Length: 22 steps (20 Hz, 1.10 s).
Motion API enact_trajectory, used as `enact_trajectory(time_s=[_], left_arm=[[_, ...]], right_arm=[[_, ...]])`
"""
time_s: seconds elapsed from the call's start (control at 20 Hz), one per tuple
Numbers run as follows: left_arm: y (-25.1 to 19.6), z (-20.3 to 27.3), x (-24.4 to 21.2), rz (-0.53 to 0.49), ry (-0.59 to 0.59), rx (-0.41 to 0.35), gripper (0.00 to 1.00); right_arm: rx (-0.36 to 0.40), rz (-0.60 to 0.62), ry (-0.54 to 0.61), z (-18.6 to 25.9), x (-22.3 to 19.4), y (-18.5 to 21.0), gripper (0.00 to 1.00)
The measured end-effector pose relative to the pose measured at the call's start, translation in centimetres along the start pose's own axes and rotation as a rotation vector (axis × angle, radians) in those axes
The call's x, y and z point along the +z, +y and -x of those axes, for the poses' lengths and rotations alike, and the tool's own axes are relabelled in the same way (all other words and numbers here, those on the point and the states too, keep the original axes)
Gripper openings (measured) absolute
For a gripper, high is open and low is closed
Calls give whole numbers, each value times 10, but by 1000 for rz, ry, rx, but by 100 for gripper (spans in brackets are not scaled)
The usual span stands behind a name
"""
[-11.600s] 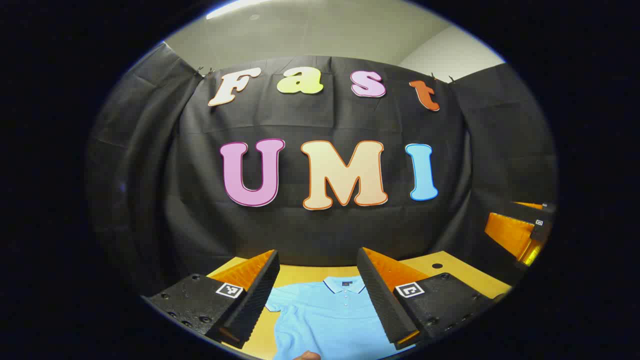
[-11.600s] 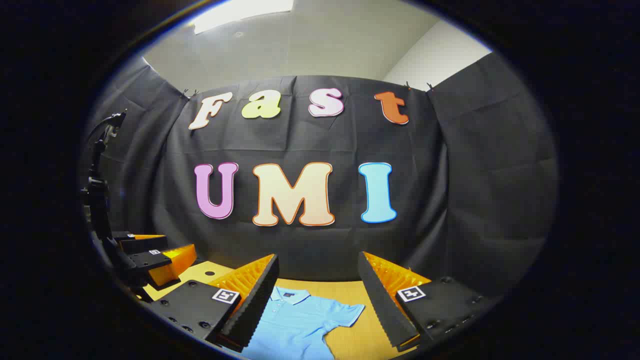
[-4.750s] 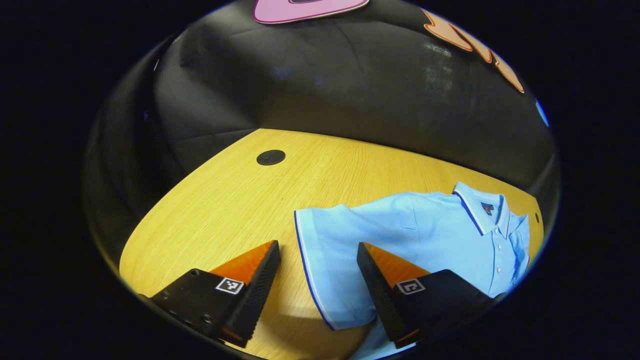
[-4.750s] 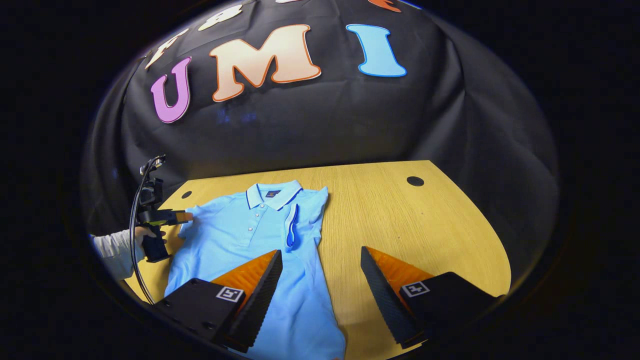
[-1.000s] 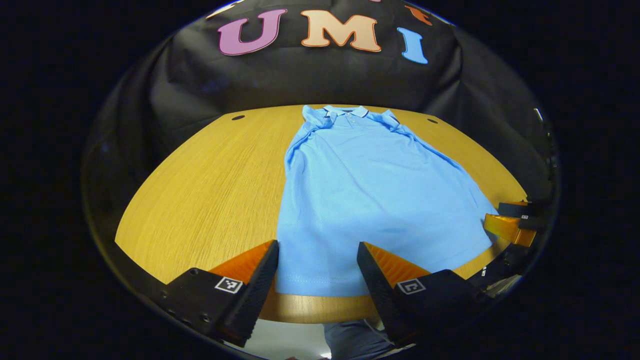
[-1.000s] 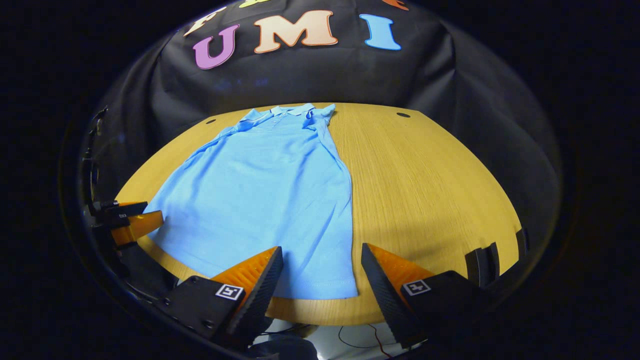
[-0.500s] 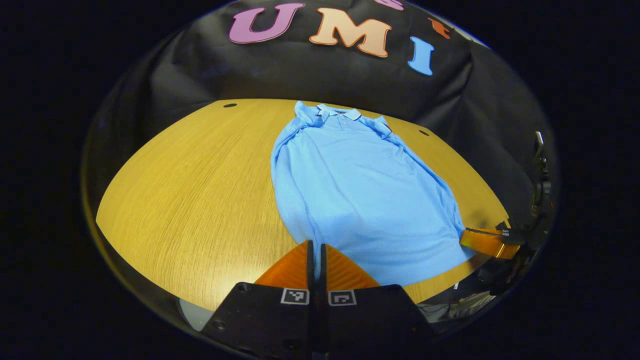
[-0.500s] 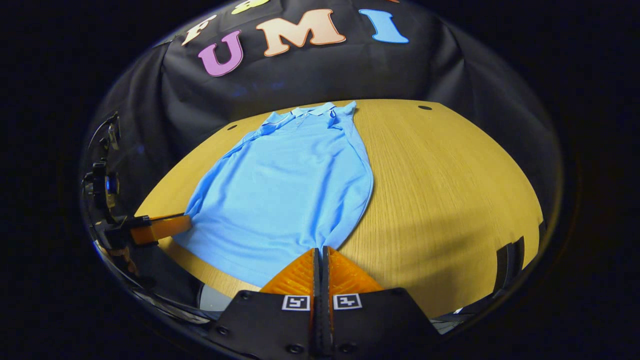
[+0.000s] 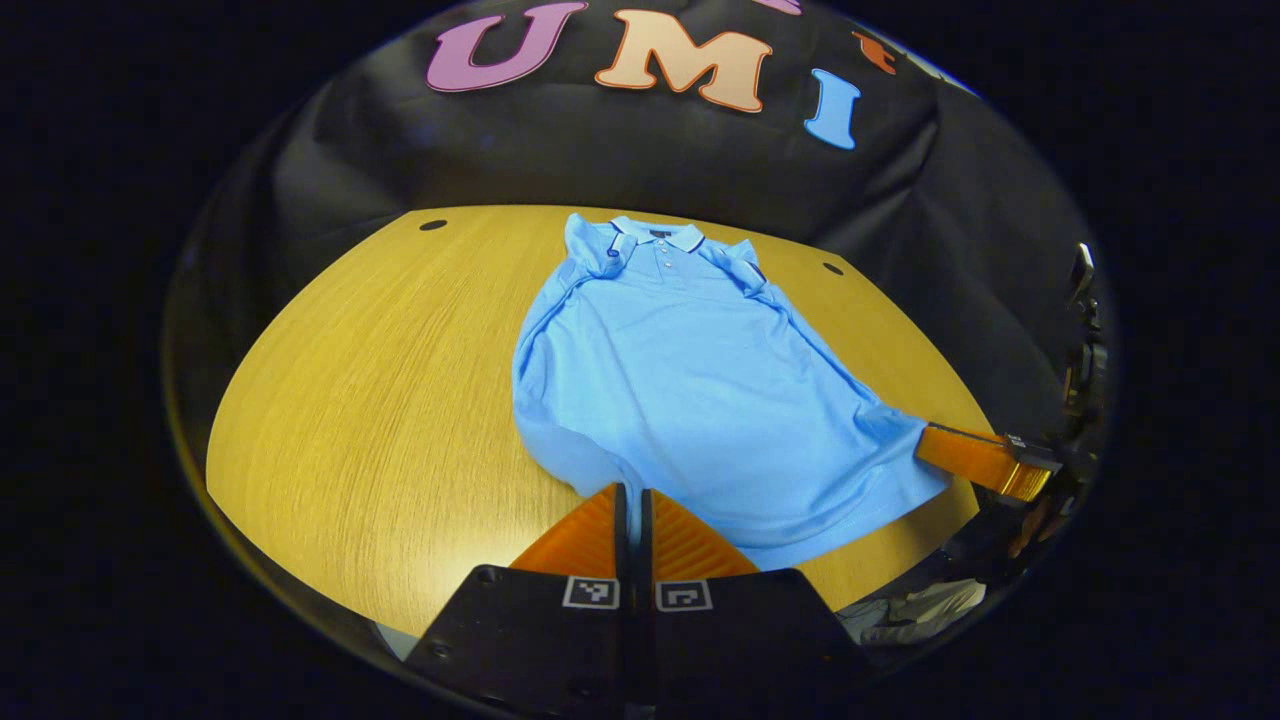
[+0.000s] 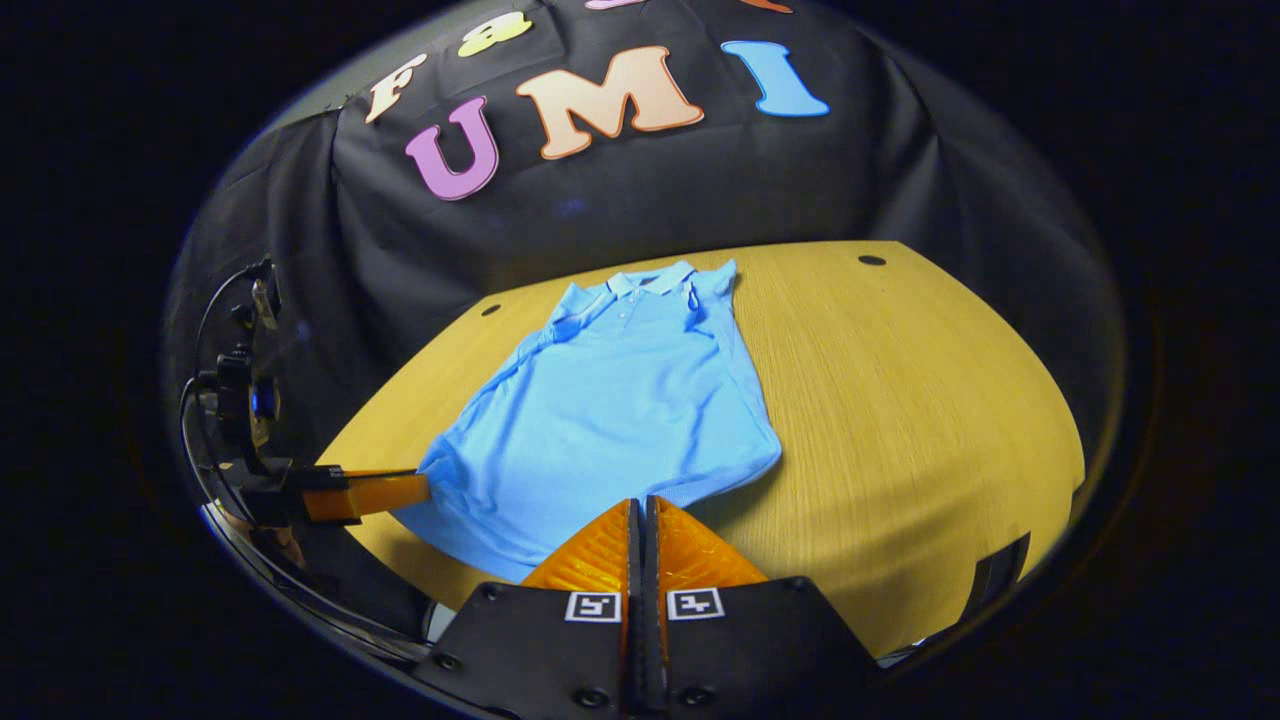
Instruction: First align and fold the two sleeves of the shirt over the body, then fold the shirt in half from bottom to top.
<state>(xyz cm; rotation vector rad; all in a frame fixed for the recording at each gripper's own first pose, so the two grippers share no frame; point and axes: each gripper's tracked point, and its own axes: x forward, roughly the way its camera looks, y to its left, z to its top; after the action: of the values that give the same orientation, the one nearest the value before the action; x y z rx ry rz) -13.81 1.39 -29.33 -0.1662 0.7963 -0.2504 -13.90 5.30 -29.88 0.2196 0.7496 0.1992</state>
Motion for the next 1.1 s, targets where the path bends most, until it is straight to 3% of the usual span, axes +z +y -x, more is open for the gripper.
enact_trajectory(time_s=[0.4, 1.1], left_arm=[[19, -27, 81, 22, -60, -6, 0], [47, -135, 216, -29, -145, -29, 0]], right_arm=[[-13, -24, -109, -33, 86, 0, 2], [-65, -38, -230, -155, 211, -16, 2]])
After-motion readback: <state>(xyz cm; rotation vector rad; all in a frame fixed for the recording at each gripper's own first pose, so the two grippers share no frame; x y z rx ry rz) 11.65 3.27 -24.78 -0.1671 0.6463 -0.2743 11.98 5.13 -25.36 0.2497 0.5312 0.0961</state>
